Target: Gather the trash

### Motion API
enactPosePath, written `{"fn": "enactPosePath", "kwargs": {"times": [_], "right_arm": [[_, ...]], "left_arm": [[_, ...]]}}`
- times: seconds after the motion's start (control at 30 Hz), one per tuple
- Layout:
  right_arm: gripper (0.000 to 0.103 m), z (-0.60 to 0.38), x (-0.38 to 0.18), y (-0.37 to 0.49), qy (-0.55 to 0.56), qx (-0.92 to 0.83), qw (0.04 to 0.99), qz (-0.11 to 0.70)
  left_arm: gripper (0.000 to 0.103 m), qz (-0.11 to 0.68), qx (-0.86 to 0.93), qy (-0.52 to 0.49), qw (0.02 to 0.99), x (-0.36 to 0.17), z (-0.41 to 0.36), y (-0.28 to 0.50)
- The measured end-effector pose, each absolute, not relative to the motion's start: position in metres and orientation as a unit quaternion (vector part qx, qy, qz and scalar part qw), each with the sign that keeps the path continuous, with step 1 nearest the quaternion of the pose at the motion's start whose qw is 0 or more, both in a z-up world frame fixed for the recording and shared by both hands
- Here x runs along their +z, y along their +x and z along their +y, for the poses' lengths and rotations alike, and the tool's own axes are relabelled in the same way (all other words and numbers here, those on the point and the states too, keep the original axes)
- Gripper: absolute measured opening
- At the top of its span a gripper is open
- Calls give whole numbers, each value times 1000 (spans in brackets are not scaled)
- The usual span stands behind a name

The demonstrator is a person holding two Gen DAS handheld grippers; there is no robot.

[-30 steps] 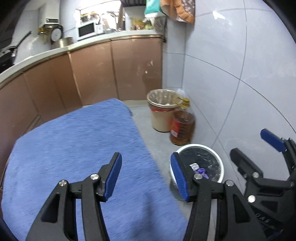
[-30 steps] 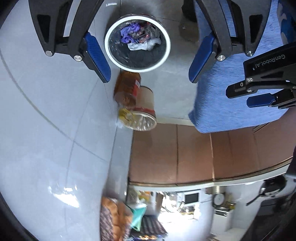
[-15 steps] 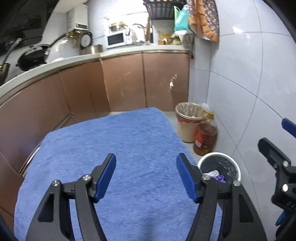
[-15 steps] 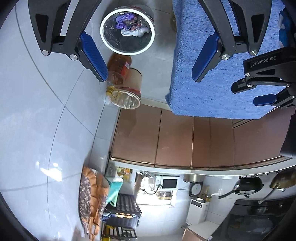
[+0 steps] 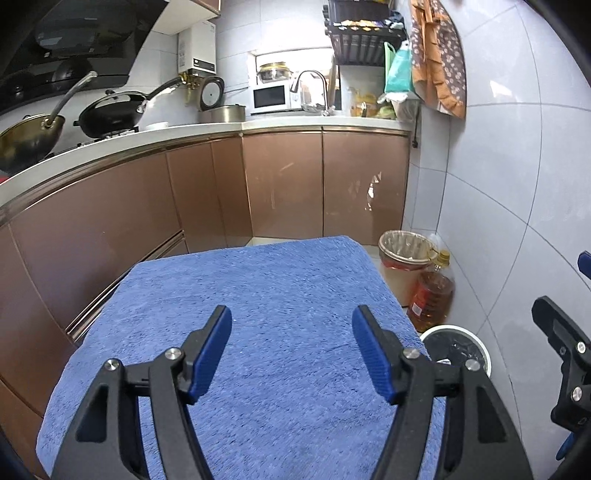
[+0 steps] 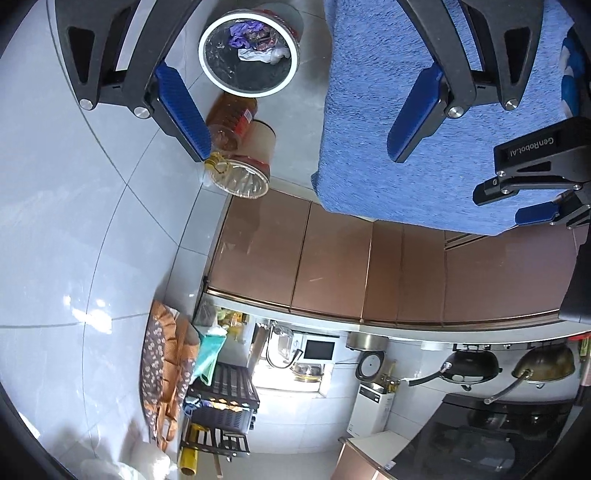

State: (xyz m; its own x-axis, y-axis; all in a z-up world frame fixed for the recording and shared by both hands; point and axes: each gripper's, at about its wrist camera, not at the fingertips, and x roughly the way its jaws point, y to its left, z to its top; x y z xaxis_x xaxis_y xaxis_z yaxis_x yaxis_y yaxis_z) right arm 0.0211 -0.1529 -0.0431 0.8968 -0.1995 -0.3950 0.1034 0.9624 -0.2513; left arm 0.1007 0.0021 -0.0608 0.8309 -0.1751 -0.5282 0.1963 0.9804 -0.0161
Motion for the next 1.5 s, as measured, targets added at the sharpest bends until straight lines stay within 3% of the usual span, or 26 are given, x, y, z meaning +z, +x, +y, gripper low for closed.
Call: {"fn": "enactPosePath", "kwargs": {"times": [0.23,0.5,1.5], "right_arm": [[98,-135,-30,0,-128,-75,969,198],[101,-108,-14,-30,-146,-62,972,172],[103,-96,12,-93,-119,-18,987,109]], "left_arm": [[66,257,-83,4,963,-46,27,77],[78,223,-60,-14,973,-24,57,41],[87,118,4,-1,993,26,72,-46]]}}
